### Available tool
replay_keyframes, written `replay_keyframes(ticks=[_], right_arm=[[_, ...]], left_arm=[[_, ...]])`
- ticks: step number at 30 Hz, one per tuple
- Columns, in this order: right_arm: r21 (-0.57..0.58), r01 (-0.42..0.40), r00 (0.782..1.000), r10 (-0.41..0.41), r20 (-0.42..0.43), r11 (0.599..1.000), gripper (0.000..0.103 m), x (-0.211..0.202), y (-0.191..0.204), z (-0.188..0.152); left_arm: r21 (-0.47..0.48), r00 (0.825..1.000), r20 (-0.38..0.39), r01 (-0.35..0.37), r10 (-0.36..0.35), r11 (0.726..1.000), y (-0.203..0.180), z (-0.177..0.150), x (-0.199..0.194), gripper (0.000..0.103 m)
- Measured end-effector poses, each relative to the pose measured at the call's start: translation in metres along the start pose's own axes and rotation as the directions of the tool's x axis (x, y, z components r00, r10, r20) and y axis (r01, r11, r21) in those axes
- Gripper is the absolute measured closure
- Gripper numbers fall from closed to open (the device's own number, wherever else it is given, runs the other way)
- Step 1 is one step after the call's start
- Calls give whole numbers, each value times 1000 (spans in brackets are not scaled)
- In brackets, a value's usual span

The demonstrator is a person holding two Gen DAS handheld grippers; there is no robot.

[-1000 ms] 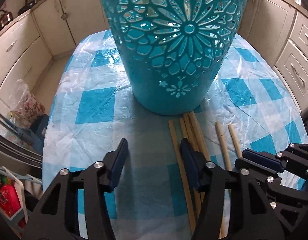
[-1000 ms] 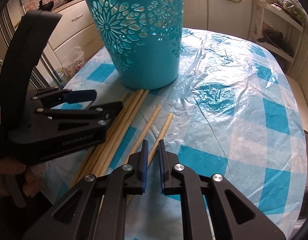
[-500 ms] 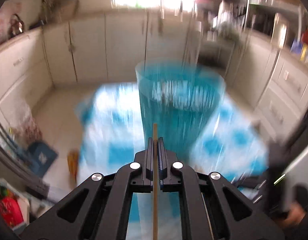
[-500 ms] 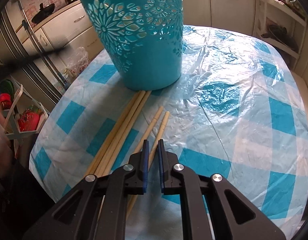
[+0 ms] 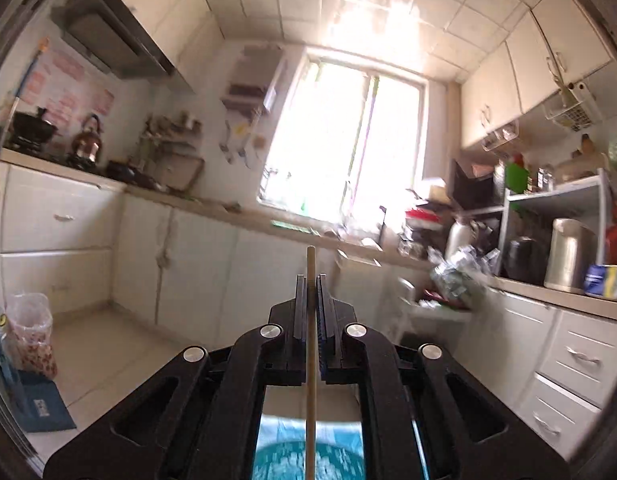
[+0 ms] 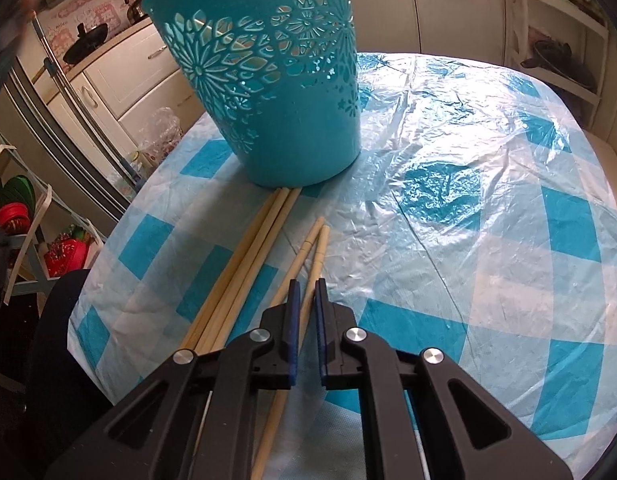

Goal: Organize utensils
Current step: 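Drop the left gripper's chopstick into the teal basket while the right gripper grasps a chopstick, then carry the chopstick over the teal basket and open the right gripper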

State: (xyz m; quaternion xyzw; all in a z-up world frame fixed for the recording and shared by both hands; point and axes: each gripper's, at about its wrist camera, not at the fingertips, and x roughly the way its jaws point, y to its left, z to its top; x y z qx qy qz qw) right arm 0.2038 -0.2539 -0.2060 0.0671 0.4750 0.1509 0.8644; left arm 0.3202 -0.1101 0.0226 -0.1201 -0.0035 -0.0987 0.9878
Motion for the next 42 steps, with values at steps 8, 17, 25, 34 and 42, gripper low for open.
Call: replay_keyframes(ticks=[8, 17, 25, 34, 42], right_arm=[[-18, -4, 1000, 4, 1, 1000, 95, 1, 1, 1], [-26, -1, 1000, 1, 1, 1000, 95, 1, 2, 1], [-29, 8, 1000, -8, 4, 1000, 96, 0, 2, 1], [43, -26, 999, 24, 47, 999, 97, -11, -5, 0], [113, -293, 852, 205, 482, 950, 97, -90, -11, 11]], left_arm=[[45, 992, -121, -27, 33, 999, -13, -44, 36, 99], [102, 970, -241, -19, 43, 995, -4, -86, 26, 98], [123, 947, -319, -1, 40, 992, 13, -99, 12, 79], [66, 952, -304, -21, 40, 998, 28, -84, -12, 57], [8, 958, -281, -58, 57, 998, 47, -75, -31, 52]])
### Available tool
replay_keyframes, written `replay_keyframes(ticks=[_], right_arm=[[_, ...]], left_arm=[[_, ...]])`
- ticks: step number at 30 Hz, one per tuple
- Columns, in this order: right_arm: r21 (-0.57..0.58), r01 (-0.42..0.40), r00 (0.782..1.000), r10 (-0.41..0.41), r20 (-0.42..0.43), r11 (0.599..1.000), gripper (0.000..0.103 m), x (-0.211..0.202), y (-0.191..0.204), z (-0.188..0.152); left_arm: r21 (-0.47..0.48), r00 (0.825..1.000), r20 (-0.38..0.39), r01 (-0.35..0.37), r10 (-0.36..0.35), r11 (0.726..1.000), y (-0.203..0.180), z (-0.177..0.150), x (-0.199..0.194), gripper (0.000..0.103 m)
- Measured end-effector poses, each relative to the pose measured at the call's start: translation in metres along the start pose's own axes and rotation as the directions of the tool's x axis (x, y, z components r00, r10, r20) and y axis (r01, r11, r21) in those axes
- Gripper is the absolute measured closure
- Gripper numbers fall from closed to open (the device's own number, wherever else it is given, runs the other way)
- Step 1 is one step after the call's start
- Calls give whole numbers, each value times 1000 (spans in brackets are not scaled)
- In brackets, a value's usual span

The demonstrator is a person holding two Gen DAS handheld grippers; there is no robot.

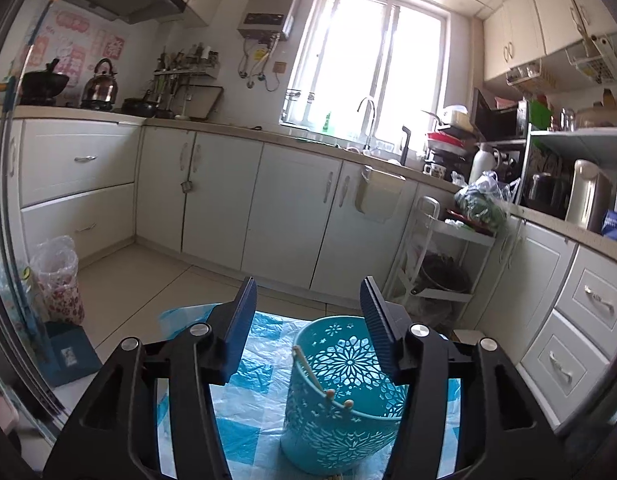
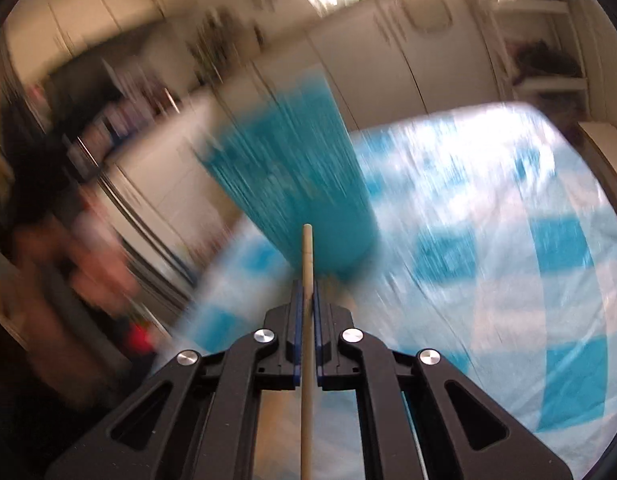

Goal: Organize utensils
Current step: 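Carry the chopstick over the teal basket and open the right gripper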

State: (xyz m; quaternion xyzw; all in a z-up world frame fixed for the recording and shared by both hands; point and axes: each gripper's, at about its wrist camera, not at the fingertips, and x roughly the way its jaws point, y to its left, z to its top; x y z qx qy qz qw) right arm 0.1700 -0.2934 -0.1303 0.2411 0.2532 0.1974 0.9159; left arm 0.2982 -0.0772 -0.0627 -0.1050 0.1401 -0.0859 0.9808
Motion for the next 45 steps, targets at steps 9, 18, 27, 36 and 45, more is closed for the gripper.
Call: replay_keyframes(ticks=[9, 18, 27, 36, 45], right_arm=[[-115, -98, 734, 149, 663, 989, 97, -37, 63, 91], [-71, 34, 755, 20, 656, 997, 97, 40, 44, 83], [-107, 67, 839, 2, 544, 992, 96, 36, 39, 46], [-112, 111, 879, -45, 475, 987, 90, 24, 32, 36], [-121, 115, 899, -51, 435, 986, 85, 3, 42, 19]], left_arm=[[-122, 993, 91, -68, 80, 990, 21, 9, -26, 50], [-124, 983, 154, -81, 99, 989, 24, 19, -39, 48], [-113, 990, 117, -70, 83, 991, 20, 8, -37, 47], [-81, 995, 79, -55, 62, 995, 7, -4, -40, 46], [-73, 997, 40, -62, 65, 995, 6, -13, -45, 43]])
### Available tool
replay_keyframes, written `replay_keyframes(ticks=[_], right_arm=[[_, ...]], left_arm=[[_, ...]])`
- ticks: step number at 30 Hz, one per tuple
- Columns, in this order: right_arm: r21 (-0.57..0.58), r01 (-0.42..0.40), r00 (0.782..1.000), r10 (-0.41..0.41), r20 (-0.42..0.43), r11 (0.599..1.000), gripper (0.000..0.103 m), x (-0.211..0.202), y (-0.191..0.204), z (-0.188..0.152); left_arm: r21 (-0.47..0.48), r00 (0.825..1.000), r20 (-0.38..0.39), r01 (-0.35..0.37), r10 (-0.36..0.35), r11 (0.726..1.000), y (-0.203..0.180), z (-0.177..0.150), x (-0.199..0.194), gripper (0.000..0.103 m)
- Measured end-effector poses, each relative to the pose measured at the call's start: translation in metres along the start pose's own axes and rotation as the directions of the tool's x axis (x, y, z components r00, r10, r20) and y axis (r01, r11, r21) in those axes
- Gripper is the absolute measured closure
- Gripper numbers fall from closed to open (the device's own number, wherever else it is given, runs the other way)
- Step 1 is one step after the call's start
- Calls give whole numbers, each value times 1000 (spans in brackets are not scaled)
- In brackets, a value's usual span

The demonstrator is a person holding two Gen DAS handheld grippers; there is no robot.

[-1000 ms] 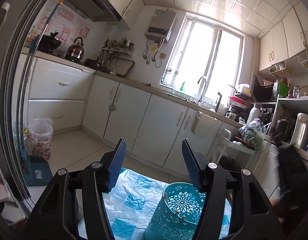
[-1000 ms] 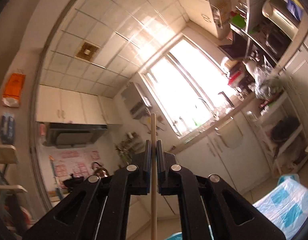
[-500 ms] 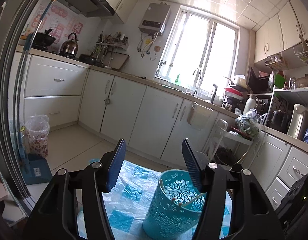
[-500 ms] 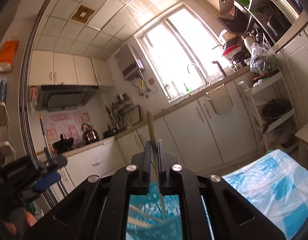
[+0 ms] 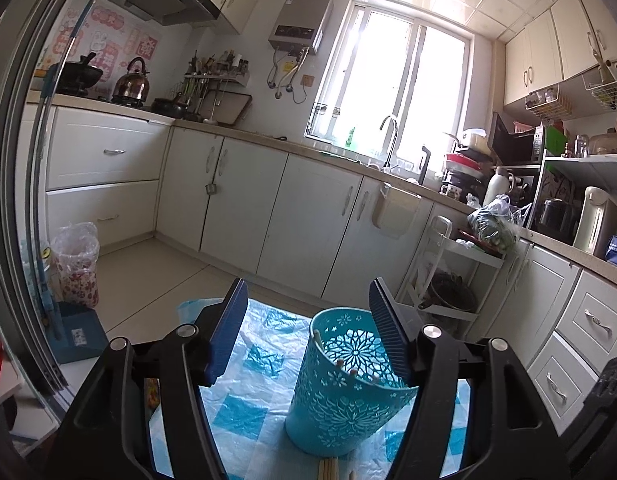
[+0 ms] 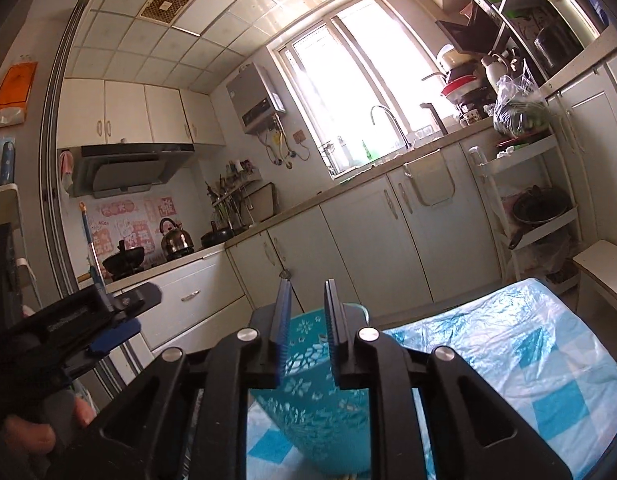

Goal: Organize utensils
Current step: 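Carry the chopstick over the teal basket and open the right gripper, then move both grippers back toward the chopstick pile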

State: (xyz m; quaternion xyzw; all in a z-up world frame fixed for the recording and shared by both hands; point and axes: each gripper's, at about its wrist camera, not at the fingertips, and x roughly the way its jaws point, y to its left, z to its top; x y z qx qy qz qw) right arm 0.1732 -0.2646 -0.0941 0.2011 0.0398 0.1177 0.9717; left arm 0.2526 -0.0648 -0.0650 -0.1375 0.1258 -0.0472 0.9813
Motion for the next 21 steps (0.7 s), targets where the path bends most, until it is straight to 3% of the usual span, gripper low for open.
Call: replay_keyframes(ticks=[10, 13, 16, 18, 21], right_arm=[[-50, 13, 990, -20, -143, 999, 77, -26, 7, -25], [-47, 46, 975, -55, -214, 998, 73, -27, 1, -35], [-74, 99, 945, -117, -305, 992, 68, -19, -4, -43], [-87, 135, 921, -157, -358, 987, 68, -12, -10, -50], [-91, 161, 875, -185, -447, 983, 68, -1, -18, -65]], left_arm=[[18, 1000, -27, -2, 3, 1000, 3, -10, -10, 40], [26, 999, -28, -18, 19, 1000, 8, -13, -12, 36], [-6, 996, -58, -72, 72, 997, 27, -16, -4, 31], [-12, 984, -111, -145, 143, 989, 45, -20, 10, 29], [19, 937, -287, -201, 198, 979, 66, -37, 49, 29]])
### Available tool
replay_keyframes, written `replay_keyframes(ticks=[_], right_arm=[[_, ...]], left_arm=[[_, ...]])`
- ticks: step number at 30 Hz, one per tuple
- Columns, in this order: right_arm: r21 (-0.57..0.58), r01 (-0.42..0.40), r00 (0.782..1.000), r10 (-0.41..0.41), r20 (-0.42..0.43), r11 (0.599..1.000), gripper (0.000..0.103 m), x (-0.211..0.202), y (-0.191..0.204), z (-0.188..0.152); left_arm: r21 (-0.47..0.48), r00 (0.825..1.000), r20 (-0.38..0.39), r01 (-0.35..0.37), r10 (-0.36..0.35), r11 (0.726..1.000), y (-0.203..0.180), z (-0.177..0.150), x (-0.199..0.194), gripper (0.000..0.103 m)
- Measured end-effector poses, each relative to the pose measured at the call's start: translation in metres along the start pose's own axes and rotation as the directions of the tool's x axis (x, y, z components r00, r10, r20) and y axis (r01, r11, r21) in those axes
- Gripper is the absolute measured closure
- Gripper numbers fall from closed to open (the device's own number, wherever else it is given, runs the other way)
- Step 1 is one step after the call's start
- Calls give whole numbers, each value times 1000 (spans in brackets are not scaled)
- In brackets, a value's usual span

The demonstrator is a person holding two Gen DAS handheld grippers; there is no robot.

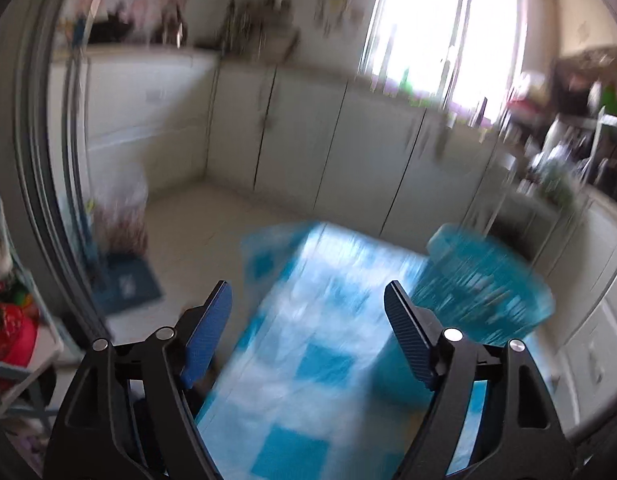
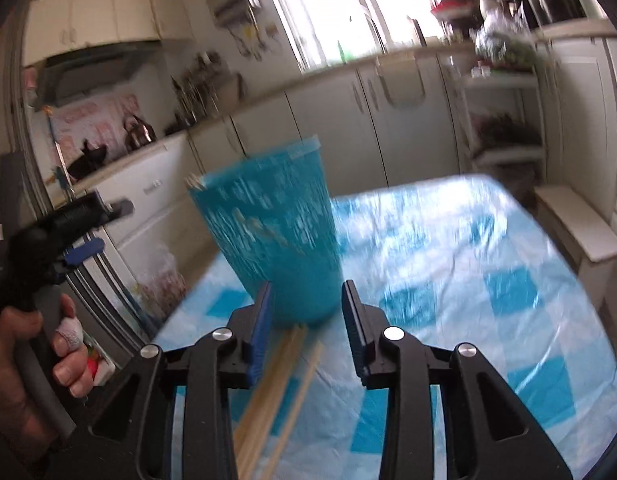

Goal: Organize utensils
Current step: 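Move both grippers back toward the chopstick pile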

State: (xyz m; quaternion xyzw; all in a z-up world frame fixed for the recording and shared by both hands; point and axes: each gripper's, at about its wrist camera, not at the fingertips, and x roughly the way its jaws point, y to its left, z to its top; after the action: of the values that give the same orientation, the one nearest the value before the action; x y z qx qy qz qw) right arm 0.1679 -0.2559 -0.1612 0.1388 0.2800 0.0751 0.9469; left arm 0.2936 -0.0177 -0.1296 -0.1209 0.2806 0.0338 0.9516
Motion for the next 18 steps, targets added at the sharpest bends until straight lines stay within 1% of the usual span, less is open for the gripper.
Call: replay_keyframes(ticks=[1, 3, 6, 10, 13, 16, 18], right_arm=[[-4, -1, 1000, 1, -21, 1000, 68, 4, 0, -3], [-20, -13, 997, 11, -70, 1000, 68, 12, 3, -10], [-56, -18, 992, 11, -125, 998, 68, 22, 9, -17], [-50, -14, 982, 4, -187, 999, 68, 30, 8, -25], [-41, -11, 977, 2, -212, 999, 68, 34, 6, -27], [-38, -16, 972, 7, -236, 999, 68, 40, 5, -29], [-40, -26, 968, 15, -252, 999, 68, 43, 7, -30]], left_arm=[[17, 998, -58, -4, 5, 1000, 1, -5, 16, 29], [70, 991, -133, 3, 6, 998, -5, -14, 41, 28], [117, 981, -191, 12, 10, 993, -18, -22, 69, 28], [155, 975, -220, 9, 26, 988, -31, -22, 94, 28], [139, 972, -229, -19, 51, 990, -29, -14, 108, 27], [142, 967, -251, -4, 39, 990, -32, -10, 119, 27], [178, 970, -241, 8, 35, 984, -41, -11, 119, 27]])
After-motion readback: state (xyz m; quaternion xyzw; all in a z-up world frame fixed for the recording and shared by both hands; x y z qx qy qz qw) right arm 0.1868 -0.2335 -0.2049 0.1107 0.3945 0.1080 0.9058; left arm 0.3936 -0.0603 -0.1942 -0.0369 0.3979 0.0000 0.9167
